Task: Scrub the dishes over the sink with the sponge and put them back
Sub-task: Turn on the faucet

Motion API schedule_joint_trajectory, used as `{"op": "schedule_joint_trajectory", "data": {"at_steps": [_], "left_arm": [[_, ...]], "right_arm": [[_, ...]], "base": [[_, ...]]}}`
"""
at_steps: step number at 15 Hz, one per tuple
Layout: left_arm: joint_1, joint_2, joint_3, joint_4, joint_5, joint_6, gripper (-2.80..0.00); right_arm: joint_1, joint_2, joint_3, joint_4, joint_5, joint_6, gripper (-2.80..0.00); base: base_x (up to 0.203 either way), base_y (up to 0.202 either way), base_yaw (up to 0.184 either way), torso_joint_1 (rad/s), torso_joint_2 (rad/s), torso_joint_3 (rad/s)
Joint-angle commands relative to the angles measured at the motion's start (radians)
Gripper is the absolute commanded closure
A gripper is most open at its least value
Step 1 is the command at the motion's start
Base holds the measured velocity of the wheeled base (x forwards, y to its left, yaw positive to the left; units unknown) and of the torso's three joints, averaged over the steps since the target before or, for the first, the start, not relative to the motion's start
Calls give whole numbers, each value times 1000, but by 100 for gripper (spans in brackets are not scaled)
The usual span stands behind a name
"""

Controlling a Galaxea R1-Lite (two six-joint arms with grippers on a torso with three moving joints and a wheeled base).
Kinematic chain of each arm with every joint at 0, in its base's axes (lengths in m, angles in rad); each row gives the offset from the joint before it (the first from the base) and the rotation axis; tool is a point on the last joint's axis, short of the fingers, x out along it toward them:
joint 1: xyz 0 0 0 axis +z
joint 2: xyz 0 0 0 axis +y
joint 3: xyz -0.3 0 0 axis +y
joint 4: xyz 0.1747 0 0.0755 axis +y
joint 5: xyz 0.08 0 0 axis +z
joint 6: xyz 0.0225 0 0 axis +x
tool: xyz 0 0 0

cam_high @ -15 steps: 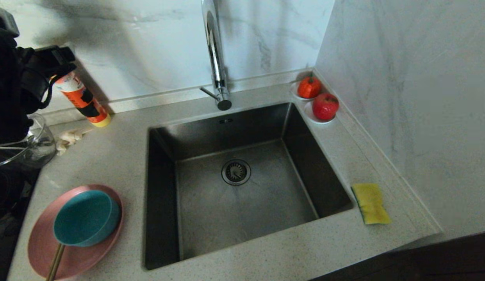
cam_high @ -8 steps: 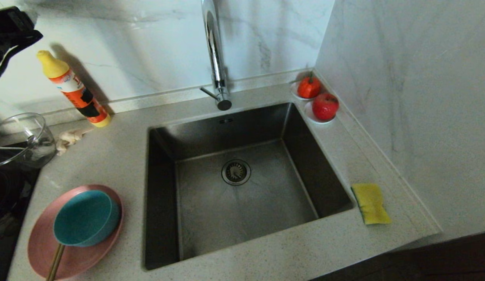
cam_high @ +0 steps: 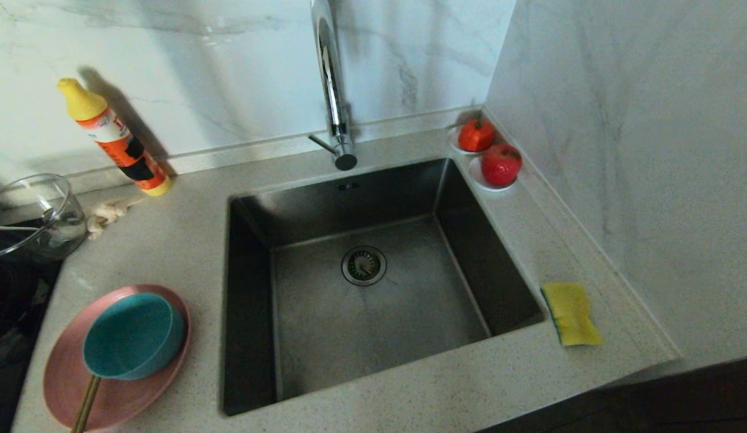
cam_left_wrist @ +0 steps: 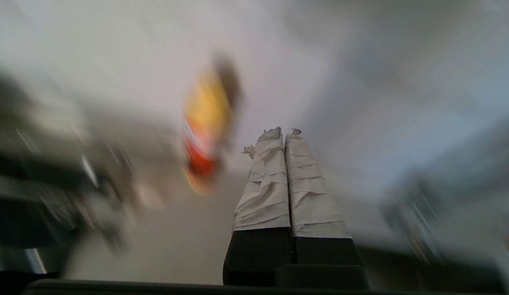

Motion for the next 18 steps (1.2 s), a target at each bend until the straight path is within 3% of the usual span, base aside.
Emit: {"op": "schedule_joint_trajectory", "data": {"at_steps": [1,4,7,9,14,18], "left_arm": [[-48,-150,123,114,-66,-37,0],[-112,-237,257,270,-319,-102,0],[-131,-206,262,376,-540,-132,0],[-136,-131,237,381,-584,-134,0],[-211,64,170,362,-594,-131,0],[-230,222,146,173,-592,-134,0]], "right_arm": [[0,1,0,0,0,1,0],[0,1,-1,0,0,-1,0],[0,1,1,0,0,1,0],[0,1,-1,0,0,1,0],[0,1,-1,0,0,1,0],[0,0,0,0,0,1,0]], "base": [[0,0,0,0,0,0],[0,0,0,0,0,0],[0,0,0,0,0,0],[0,0,0,0,0,0],[0,0,0,0,0,0],[0,0,0,0,0,0]]}}
